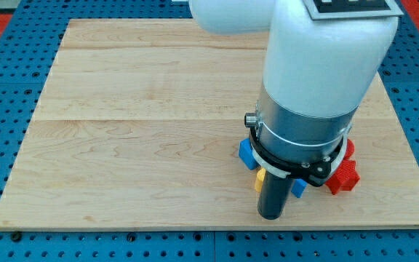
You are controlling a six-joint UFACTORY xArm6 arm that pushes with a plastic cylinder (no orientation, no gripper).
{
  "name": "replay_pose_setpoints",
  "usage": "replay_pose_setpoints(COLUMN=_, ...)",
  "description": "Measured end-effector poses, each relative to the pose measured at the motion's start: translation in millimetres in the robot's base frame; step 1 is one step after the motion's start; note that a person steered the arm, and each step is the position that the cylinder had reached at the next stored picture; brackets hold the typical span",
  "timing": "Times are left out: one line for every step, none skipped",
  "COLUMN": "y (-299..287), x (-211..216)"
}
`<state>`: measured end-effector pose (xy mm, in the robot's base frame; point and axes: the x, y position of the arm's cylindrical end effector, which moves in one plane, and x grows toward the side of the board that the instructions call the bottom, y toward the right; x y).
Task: Push the green circle above the yellow hexagon
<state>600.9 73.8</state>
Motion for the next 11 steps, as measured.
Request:
replay_pose_setpoints(y=3, x=0)
replay_pose_setpoints(y=51, x=1)
replay_pose_setpoints(y=71, x=1)
replay_pose_setpoints(y=66, x=-41)
replay_pose_setpoints(y=55, x=-76)
replay_pose_setpoints(y=16, x=-97)
replay_pose_setpoints(y=-19, x=-98)
replay_pose_setpoints(y=26, x=-77)
replay_pose_setpoints(y=39, x=-119)
replay_pose_setpoints(y=-10, x=-165)
replay_pose_setpoints(y=-30, x=-173)
